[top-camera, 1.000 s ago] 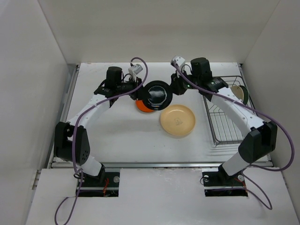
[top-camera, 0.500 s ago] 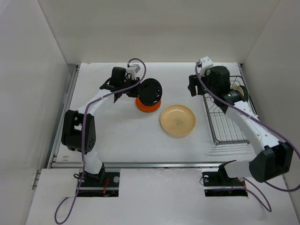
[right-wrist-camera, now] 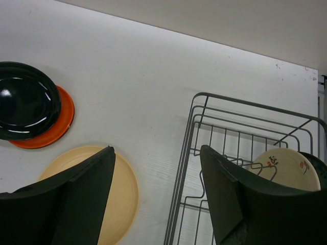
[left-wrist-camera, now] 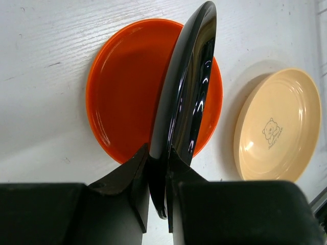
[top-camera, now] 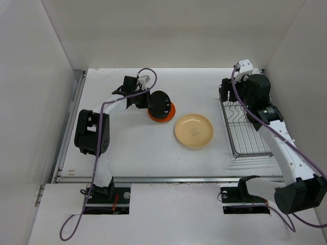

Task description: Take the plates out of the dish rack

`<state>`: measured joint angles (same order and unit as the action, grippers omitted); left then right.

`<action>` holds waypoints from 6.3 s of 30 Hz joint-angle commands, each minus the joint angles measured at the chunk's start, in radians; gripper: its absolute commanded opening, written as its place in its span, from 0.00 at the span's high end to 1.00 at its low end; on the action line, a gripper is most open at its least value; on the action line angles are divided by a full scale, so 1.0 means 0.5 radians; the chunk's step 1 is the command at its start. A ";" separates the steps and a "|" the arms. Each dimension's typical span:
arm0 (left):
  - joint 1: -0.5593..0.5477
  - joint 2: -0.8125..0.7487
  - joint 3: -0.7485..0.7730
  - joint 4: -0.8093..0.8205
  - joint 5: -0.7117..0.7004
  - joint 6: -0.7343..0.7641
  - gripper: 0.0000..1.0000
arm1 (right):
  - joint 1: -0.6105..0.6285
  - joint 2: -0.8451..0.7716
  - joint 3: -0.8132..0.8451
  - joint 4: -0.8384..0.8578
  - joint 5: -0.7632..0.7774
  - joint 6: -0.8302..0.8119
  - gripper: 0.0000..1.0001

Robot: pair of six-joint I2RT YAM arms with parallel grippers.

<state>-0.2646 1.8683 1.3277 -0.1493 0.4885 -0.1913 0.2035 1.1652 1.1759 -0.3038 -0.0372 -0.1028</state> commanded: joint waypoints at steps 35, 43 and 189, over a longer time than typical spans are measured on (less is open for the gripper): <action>-0.002 0.062 0.237 -0.192 -0.201 -0.016 0.24 | -0.171 -0.125 -0.023 0.040 -0.147 0.028 0.26; -0.002 0.117 0.305 -0.355 -0.391 -0.016 0.23 | -0.189 -0.143 -0.023 0.040 0.019 0.003 0.26; -0.140 -0.715 -0.177 0.305 0.793 0.223 0.90 | 0.437 0.676 0.633 -0.273 -1.297 -0.166 0.96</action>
<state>-0.3325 1.5230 1.2251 -0.0284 0.8955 -0.1055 0.4145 1.5150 1.4441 -0.4500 -0.6220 -0.1822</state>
